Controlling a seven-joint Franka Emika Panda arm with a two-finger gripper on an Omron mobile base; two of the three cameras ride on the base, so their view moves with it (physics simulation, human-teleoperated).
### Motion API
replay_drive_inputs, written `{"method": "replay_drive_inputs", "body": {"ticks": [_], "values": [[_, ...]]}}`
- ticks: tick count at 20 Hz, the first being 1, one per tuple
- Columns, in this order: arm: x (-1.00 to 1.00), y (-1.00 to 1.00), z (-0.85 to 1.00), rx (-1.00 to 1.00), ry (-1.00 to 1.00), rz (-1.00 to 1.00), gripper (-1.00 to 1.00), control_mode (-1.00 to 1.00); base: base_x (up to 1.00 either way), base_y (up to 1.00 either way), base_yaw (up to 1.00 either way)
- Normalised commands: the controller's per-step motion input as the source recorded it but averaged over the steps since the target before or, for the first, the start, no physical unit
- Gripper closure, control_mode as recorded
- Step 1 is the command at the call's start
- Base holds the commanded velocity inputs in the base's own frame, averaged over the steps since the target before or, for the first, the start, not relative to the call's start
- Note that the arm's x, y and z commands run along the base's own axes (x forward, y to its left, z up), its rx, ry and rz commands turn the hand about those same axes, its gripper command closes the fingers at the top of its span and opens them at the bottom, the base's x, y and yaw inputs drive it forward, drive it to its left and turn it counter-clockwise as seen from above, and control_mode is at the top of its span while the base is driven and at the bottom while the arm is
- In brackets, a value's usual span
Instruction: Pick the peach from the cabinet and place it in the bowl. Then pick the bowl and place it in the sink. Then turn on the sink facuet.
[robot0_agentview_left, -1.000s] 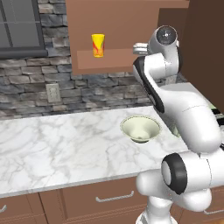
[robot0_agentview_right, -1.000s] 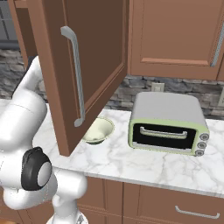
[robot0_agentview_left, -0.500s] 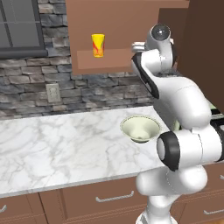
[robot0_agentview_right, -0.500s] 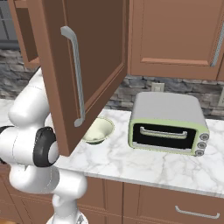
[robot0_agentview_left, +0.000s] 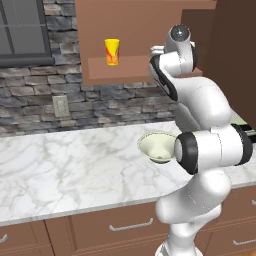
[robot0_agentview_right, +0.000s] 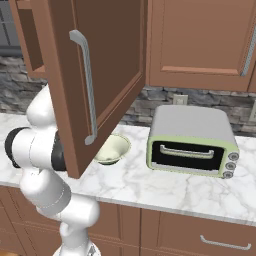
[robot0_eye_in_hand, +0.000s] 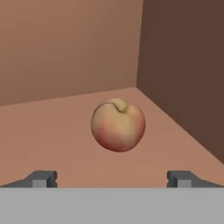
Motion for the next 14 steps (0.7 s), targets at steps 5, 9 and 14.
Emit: {"method": "replay_drive_inputs", "body": {"ticks": [5, 9, 14], "values": [[0.56, -0.08, -0.12, 0.0, 0.03, -0.01, -1.0, -1.0, 0.0, 0.0, 0.0], [0.51, -0.16, -0.06, 0.0, 0.01, 0.0, -1.0, -1.0, 0.0, 0.0, 0.0], [0.42, -0.17, -0.07, 0.0, 0.0, 0.0, -1.0, -1.0, 0.0, 0.0, 0.0]]}}
